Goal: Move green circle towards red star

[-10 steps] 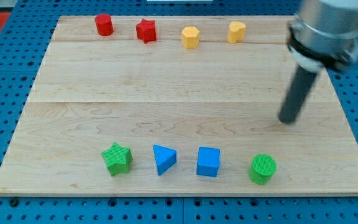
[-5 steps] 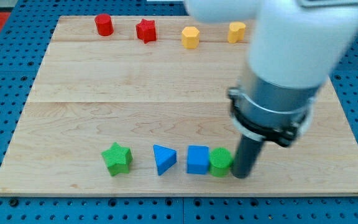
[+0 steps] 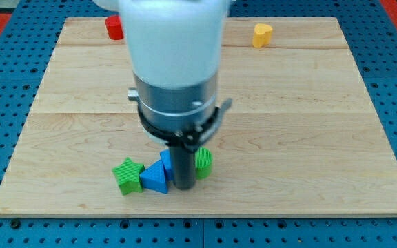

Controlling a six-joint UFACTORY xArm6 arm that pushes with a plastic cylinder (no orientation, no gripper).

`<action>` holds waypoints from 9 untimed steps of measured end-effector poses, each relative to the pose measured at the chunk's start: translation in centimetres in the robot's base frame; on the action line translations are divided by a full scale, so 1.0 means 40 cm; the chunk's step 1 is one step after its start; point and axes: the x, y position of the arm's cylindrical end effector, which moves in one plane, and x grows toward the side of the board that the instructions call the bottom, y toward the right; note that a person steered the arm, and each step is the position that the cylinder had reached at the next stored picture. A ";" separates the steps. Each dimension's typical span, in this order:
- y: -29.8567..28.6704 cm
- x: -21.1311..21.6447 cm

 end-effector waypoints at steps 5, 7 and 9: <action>0.211 -0.007; 0.156 -0.195; 0.088 -0.396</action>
